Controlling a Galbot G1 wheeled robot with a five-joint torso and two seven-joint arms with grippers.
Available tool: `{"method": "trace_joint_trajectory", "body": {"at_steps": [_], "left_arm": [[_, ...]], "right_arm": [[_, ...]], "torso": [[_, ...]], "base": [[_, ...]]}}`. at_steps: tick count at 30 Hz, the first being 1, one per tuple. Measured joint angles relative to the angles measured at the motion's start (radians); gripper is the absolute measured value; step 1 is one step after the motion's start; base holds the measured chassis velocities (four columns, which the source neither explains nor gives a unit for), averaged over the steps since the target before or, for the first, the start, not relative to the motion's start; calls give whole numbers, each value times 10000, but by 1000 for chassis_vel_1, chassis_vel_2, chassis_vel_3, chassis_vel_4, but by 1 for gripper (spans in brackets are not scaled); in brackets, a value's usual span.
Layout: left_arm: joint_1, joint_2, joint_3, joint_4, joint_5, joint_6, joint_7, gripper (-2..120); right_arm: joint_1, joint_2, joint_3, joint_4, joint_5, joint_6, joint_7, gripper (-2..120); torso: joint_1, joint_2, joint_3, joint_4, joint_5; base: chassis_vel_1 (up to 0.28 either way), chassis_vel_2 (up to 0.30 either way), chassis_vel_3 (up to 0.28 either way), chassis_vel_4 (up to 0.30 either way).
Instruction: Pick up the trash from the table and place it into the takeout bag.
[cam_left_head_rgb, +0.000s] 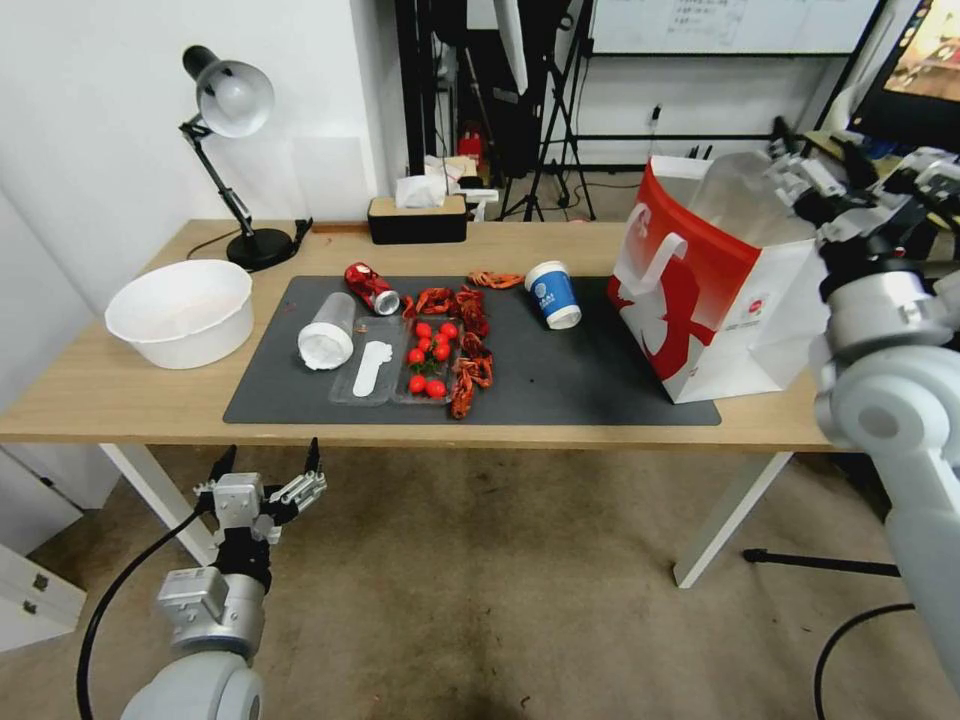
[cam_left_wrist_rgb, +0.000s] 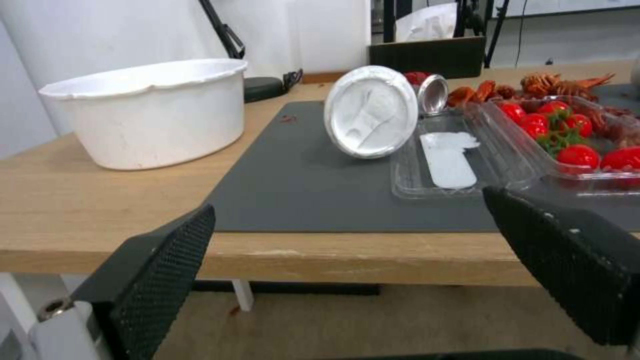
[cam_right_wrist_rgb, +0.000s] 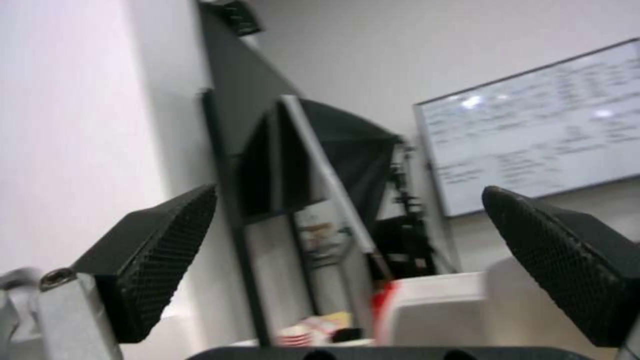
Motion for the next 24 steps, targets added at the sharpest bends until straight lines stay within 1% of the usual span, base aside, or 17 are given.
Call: {"method": "trace_joint_trajectory", "body": {"at_steps": [2, 3, 4, 5, 7, 8, 10, 11, 13, 14, 15, 16, 18, 19, 21, 23, 24], "left_arm": [[1, 1, -16, -14, -14, -5, 0, 100], [1, 1, -16, -14, -14, -5, 0, 100], [-5, 0, -21, -15, -20, -6, 0, 100], [-23, -10, -24, -16, -30, -7, -1, 100], [-37, -14, -23, -17, -32, -7, -2, 100], [-37, -14, -23, -17, -32, -7, -2, 100], [-51, -11, -21, -23, -36, -7, -3, 100], [-51, -11, -21, -23, -36, -7, -3, 100], [-60, -4, -23, -23, -46, -5, -4, 100], [-64, -3, -27, -23, -52, -6, -7, 100], [-64, -3, -27, -23, -52, -6, -7, 100], [-71, 4, -35, -9, -70, -6, -11, 100], [-77, 16, -40, 20, -83, -6, -12, 100], [-77, 16, -40, 20, -83, -6, -12, 100], [-104, 42, -44, 81, -103, -13, -15, 100], [-124, 46, -44, 100, -117, -15, -16, 100], [-149, 47, -43, 129, -139, -16, -17, 100]], "right_arm": [[-618, 58, -70, 322, -179, 253, -633, 100], [-618, 58, -70, 322, -179, 253, -633, 100], [-850, 104, -112, 430, -292, 358, -926, 100], [-1317, 236, -199, 633, -524, 562, -1504, 100], [-1797, 369, -348, 831, -839, 721, -1935, 100], [-1797, 369, -348, 831, -839, 721, -1935, 100], [-2536, 522, -571, 965, -1846, 1057, -2438, 100], [-2536, 522, -571, 965, -1846, 1057, -2438, 100], [-3081, 631, -643, 983, -2687, 1335, -2683, 100], [-3315, 695, -662, 996, -3011, 1441, -2720, 100], [-3315, 695, -662, 996, -3011, 1441, -2720, 100], [-3899, 899, -696, 998, -3722, 1712, -2715, 100], [-4397, 1109, -722, 985, -4353, 1962, -2594, 100], [-4397, 1109, -722, 985, -4353, 1962, -2594, 100], [-5245, 1480, -882, 844, -5312, 2276, -2164, 100], [-5492, 1614, -949, 758, -5630, 2344, -1935, 100], [-5769, 1792, -1027, 596, -6007, 2463, -1680, 100]], "torso": [[0, 0, 0, 1, 0], [0, 0, 0, 1, 0], [0, 0, 0, -1, 3], [0, 0, 0, 0, 1], [-1, 0, 0, -1, 1], [-1, 0, 0, -1, 1], [0, 0, 0, 2, 0], [0, 0, 0, 2, 0], [0, 0, 0, 1, 0], [0, 0, 0, 0, -1], [0, 0, 0, 0, -1], [0, 0, -1, 1, 0], [0, 0, -1, 0, 0], [0, 0, -1, 0, 0], [0, 0, -1, -2, 0], [-1, 0, -1, -1, 0], [0, 0, -1, -1, -1]], "base": [[0, 0, 0, 0], [0, 0, 0, 0], [0, 0, 0, 0], [0, 0, 0, 0], [0, 0, 0, 0], [0, 0, 0, 0], [0, 0, 0, 0], [0, 0, 0, 0], [0, 0, 0, 0], [0, 0, 0, 0], [0, 0, 0, 0], [0, 0, 0, 0], [0, 0, 0, 0], [0, 0, 0, 0], [0, 0, 0, 0], [0, 0, 0, 0], [0, 0, 0, 0]]}}
